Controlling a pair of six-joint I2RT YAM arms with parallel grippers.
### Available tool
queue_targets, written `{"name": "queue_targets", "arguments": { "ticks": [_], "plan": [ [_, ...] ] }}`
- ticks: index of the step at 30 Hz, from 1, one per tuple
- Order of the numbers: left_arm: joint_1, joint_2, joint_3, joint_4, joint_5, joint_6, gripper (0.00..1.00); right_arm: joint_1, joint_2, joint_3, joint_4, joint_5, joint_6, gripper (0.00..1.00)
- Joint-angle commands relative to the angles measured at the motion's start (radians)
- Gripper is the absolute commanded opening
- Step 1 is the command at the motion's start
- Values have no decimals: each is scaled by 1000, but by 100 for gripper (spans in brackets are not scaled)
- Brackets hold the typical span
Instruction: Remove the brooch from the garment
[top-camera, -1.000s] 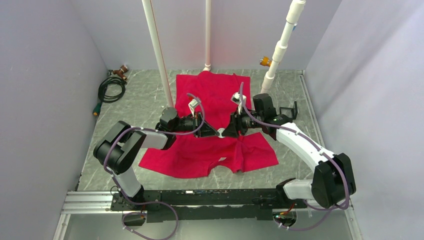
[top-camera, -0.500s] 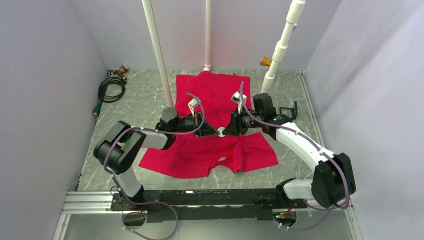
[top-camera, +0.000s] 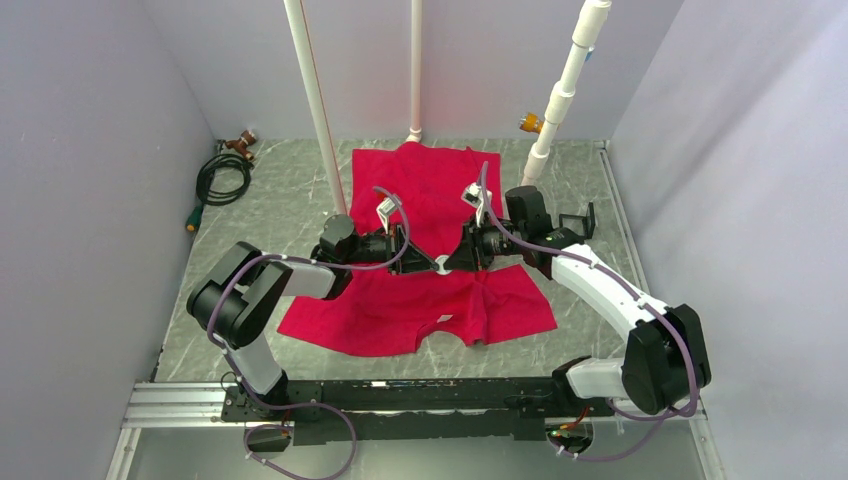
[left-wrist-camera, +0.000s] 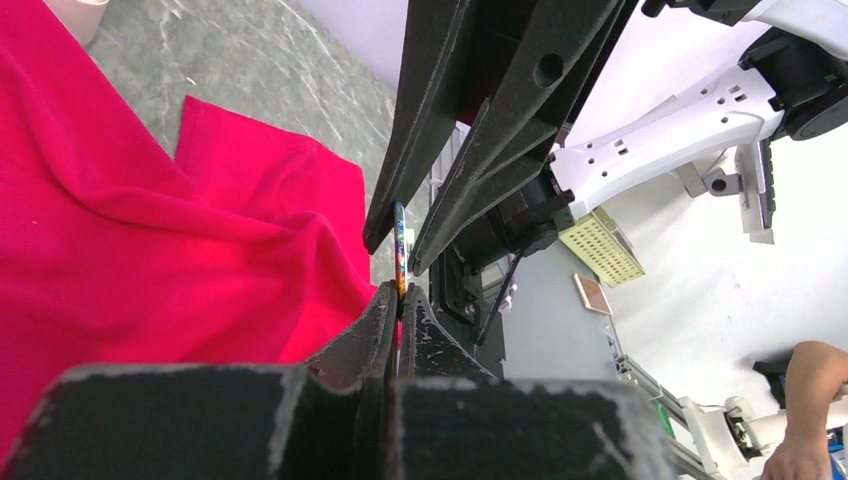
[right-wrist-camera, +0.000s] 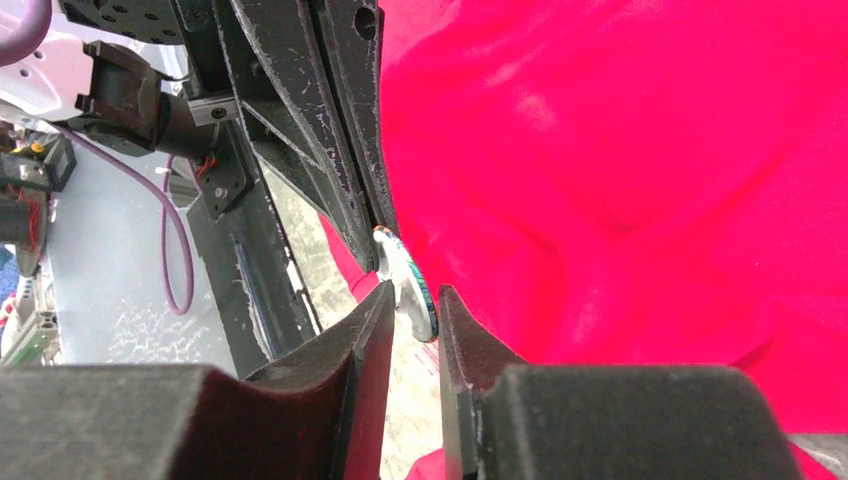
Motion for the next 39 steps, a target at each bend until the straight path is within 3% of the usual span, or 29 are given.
{"name": "queue_targets", "arguments": {
  "ticks": [1,10,16,24,27,39],
  "plan": [
    [-16,-52,6,54,45,35,0,-6,11,18,57,13,14,21],
    [-25,-78,-1,39,46,62,0,-7,12,13,61,10,20,14],
    [-24,-72,-4,49,39,44,0,-9,3,17,49,13,0,15],
    [-18,-43,10,39,33,36,0,-15,-17,47,27,-101,-31,44],
    [-15,-42,6,43,34,35,0,-28,-27,66,18,-131,-33,51],
    [-3,-9,-2,198,65,-77,0,-76,-64,11,58,-205,31,41]
  ]
}}
